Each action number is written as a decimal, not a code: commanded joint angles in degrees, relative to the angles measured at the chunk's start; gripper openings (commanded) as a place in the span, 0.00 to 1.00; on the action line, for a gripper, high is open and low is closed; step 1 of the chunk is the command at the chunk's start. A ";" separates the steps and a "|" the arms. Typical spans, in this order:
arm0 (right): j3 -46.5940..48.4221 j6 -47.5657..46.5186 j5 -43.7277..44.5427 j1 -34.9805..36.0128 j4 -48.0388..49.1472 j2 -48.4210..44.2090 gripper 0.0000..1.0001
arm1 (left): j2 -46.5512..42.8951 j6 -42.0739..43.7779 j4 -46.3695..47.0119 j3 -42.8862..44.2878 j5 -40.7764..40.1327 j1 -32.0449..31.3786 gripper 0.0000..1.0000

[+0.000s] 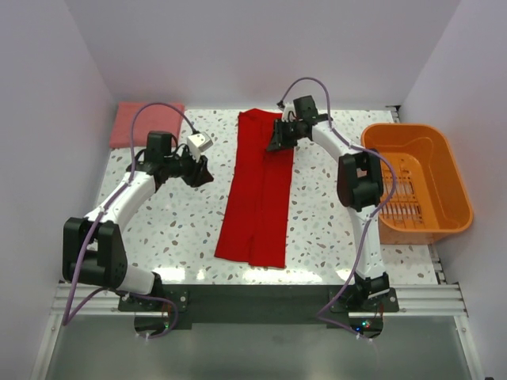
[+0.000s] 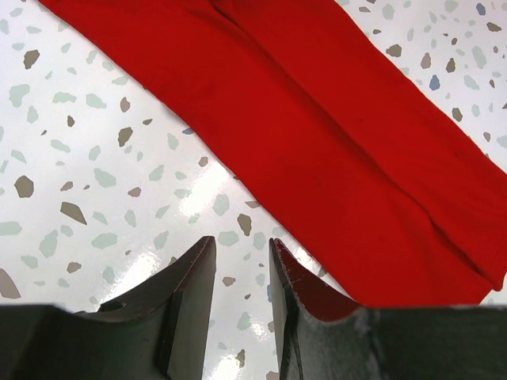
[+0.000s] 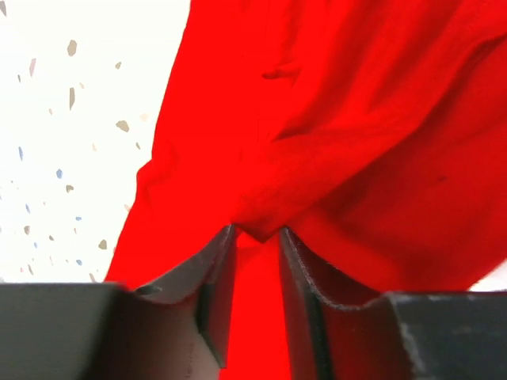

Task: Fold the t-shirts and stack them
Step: Fold the tshirt

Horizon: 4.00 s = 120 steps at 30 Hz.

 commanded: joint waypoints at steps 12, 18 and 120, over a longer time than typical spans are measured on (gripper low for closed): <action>-1.42 -0.01 -1.97 -4.51 1.22 -3.73 0.00 | 1.96 0.13 1.03 1.46 1.14 -0.12 0.38; -2.56 -2.12 -0.21 -4.95 -0.63 -3.91 0.00 | 2.23 0.31 1.30 1.02 0.88 -0.12 0.38; -77.18 -56.52 9.63 28.44 7.36 -61.13 0.61 | -10.17 53.75 -1.34 -28.17 -1.14 -25.26 0.46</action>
